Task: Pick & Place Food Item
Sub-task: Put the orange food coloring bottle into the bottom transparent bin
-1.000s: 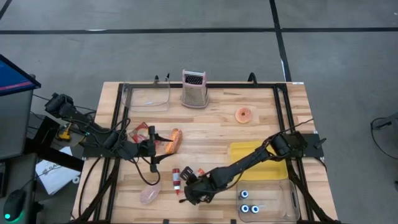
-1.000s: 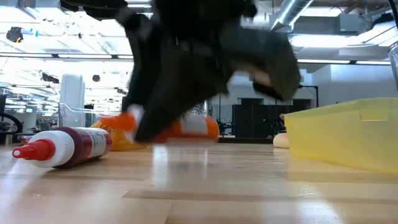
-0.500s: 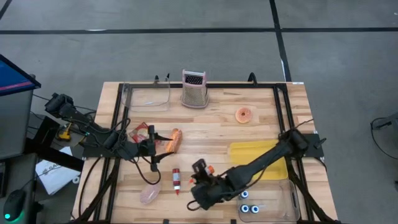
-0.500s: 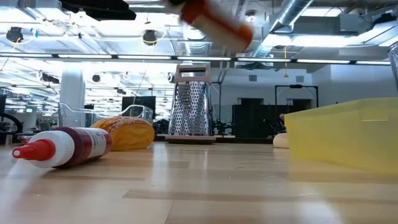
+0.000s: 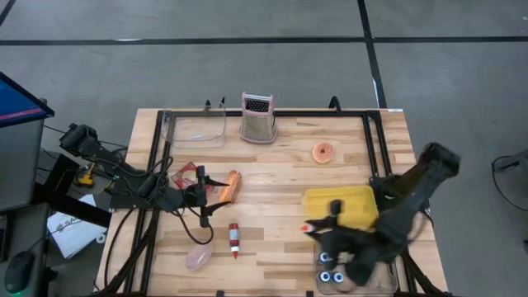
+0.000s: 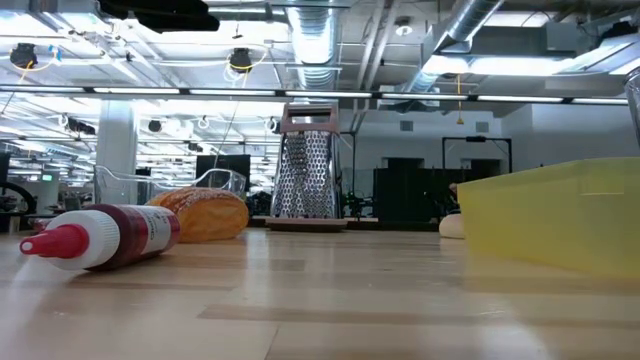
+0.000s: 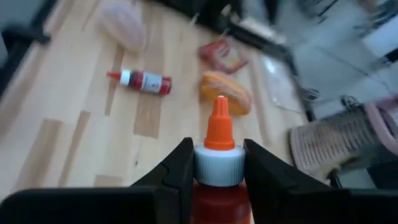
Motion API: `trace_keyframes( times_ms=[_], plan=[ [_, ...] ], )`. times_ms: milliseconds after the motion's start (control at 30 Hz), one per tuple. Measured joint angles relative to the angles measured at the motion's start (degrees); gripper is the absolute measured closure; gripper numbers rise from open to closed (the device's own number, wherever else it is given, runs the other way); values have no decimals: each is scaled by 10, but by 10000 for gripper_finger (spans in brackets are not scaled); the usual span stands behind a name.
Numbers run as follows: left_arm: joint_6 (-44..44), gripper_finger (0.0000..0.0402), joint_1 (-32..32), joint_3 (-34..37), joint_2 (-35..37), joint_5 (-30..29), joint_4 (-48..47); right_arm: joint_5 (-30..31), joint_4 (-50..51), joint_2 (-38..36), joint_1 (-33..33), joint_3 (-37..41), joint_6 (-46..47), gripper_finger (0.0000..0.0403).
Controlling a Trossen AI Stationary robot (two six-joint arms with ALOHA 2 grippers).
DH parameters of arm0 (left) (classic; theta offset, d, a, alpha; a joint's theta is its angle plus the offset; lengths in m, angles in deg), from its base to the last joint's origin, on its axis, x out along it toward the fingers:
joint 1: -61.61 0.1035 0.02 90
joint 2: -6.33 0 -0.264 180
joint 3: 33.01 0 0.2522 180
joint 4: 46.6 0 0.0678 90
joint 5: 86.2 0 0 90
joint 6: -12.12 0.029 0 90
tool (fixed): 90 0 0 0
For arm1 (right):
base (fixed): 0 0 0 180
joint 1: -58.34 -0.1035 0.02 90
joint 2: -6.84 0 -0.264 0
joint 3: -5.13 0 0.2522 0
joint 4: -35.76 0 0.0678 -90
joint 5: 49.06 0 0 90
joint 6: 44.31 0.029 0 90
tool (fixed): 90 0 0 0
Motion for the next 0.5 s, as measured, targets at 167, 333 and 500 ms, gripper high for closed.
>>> trace_keyframes(
  times_ms=[167,333,500],
  plan=[
    [0,166,0,0,0,0,12,136,0,-110,-108,118,161,305],
    [-1,166,0,0,0,1,21,200,5,-168,-200,203,300,305],
    [-2,166,0,0,0,3,32,209,9,-176,-264,247,398,306]
  ],
)
